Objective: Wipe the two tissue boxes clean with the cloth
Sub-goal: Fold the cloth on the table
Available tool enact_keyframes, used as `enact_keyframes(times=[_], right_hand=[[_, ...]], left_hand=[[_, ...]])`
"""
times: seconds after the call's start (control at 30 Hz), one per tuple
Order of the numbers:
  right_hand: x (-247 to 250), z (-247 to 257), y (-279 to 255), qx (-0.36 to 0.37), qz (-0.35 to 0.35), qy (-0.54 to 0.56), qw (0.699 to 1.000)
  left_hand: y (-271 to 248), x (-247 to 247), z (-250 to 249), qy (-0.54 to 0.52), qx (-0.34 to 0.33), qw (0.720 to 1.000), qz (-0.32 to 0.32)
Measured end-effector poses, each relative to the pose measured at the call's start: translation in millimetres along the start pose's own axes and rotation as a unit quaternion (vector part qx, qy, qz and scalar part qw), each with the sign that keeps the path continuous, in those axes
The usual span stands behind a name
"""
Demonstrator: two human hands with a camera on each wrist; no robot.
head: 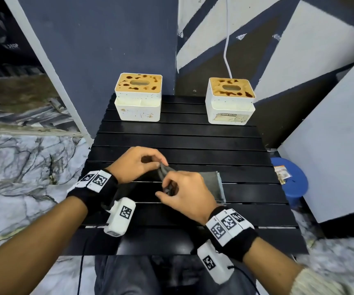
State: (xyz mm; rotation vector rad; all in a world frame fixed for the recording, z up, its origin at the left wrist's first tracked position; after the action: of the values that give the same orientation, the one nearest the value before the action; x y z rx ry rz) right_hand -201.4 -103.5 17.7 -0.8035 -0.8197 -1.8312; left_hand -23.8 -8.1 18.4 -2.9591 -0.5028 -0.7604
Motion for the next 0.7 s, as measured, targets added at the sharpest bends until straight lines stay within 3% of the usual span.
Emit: enact_keyframes(times=[0.13, 0.3, 0.5, 0.7], right_hand=[[27, -22, -21, -0.084, -0.057, 0.047, 0.994], [52, -60, -45, -0.175, -0.072, 0.026, 0.982], [54, -100, -59, -0.262, -0.032, 0.021, 0.964], [50, -116, -64, -0.279, -0.010, -0.020, 0.960]], left_hand=[[24, -17, -29, 0.005, -0.014, 0.999, 0.038], [64, -59, -50, 0.073, -0.047, 0.995, 0.046], [97, -103, -51, 0.146, -0.027, 0.983, 0.112], [110, -122, -39, 0.161, -0.018, 0.978, 0.128]])
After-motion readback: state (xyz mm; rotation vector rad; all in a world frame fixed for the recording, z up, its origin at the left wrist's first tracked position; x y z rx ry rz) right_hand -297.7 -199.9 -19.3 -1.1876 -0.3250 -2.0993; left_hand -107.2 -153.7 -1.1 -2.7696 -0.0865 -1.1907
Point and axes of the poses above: each hand's wrist, its own y-axis towards the middle knuckle, its own x-axis out of the back of the hand, z = x × y, the point moved 1 cm from there along y, towards the middle knuckle, and after that the axes turned 7 degrees about -y, right-handed, at the moved point
